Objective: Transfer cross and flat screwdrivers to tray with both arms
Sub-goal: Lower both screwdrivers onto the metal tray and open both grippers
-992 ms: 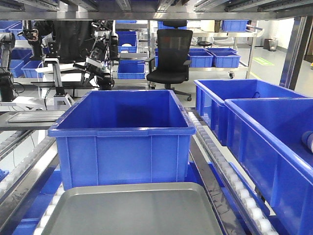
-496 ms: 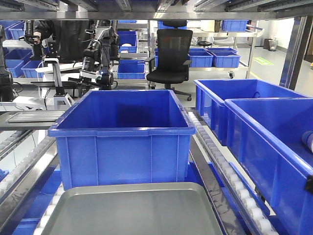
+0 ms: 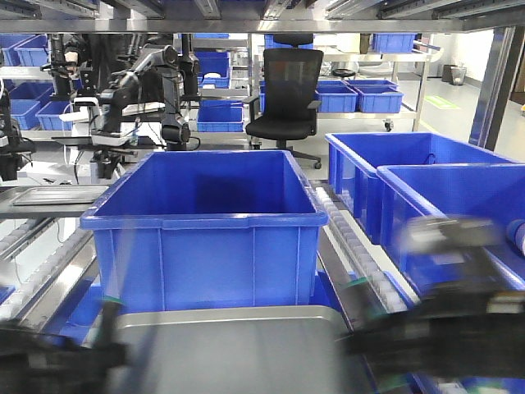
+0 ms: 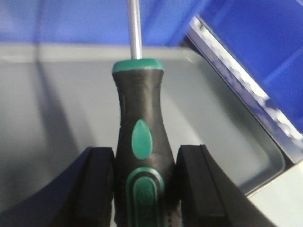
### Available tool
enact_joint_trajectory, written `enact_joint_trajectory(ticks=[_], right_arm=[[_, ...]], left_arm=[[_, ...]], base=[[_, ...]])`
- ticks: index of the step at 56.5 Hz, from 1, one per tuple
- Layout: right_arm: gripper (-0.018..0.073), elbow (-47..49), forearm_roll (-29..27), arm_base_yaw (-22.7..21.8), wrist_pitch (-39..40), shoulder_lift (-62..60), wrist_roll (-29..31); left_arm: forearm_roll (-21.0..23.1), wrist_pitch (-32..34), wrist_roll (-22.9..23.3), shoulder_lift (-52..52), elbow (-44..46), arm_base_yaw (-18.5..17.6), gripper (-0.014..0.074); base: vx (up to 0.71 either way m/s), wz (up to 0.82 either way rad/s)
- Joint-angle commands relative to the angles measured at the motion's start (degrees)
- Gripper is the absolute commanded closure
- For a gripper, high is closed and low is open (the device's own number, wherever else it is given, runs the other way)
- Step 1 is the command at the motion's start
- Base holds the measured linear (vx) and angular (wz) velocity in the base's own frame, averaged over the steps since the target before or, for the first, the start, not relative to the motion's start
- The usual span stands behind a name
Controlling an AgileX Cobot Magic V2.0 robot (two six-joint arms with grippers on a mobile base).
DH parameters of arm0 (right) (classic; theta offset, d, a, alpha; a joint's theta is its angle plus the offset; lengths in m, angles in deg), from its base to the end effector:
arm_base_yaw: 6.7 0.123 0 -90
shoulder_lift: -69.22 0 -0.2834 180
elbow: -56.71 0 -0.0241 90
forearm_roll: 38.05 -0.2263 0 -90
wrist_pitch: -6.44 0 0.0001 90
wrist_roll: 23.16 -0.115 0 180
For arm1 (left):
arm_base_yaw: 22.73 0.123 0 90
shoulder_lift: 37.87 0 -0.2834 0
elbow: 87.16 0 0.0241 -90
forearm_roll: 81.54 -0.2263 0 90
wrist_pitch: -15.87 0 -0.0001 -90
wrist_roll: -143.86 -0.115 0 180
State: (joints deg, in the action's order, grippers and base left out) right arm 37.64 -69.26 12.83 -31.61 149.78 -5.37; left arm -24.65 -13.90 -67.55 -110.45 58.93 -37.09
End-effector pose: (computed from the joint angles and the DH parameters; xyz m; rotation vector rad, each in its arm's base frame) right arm 0.2325 0.1215 0.3135 -0.4076 2.3250 0.6139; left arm 0.2069 -0.1024 0.2940 0.1149 2.2140 -0.8195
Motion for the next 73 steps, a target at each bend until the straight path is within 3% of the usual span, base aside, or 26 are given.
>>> enact_joint_trajectory(ticks=[1, 12, 31, 41, 49, 62, 67, 73], right_arm=[[0.0567, 5.0, -0.8, 3.8, 2.8, 4.6, -3.1], [0.0567, 7.9, -1.2, 5.7, 3.8, 11.5, -5.8], [0.0566, 7.9, -4.6, 5.7, 4.8, 16.0, -7.3], [0.0538, 7.9, -4.7, 5.7, 4.9, 16.0, -7.3], [0.0435, 7.9, -4.7, 5.7, 4.9, 16.0, -7.3], [0.0123, 7.9, -4.7, 5.7, 3.9, 16.0, -7.3], [0.0013, 7.9, -4.7, 5.7, 3.1, 16.0, -7.2], [-0.0058, 7.9, -4.6, 5.6, 1.9, 16.0, -6.9]], left_arm=[[6.4, 4.2, -1.9, -4.1, 2.3, -2.8, 0.0594], [6.7, 3.9, 3.8, -10.7, 3.1, -5.0, 0.0594], [6.9, 4.1, 3.7, -12.6, 3.1, -5.2, 0.059], [6.9, 4.1, 3.7, -12.6, 3.1, -5.2, 0.054], [6.9, 3.8, 3.7, -12.6, 3.1, -5.2, 0.0414], [6.9, 2.1, 3.7, -12.6, 3.1, -5.2, 0.0199], [6.9, 1.6, 3.7, -12.6, 3.1, -5.2, 0.015], [6.9, 1.2, 3.7, -12.6, 3.1, -5.2, 0.0122]], base=[[0.0, 0.0], [0.0, 0.0], [0.0, 0.0], [0.0, 0.0], [0.0, 0.0], [0.0, 0.0], [0.0, 0.0], [0.0, 0.0]])
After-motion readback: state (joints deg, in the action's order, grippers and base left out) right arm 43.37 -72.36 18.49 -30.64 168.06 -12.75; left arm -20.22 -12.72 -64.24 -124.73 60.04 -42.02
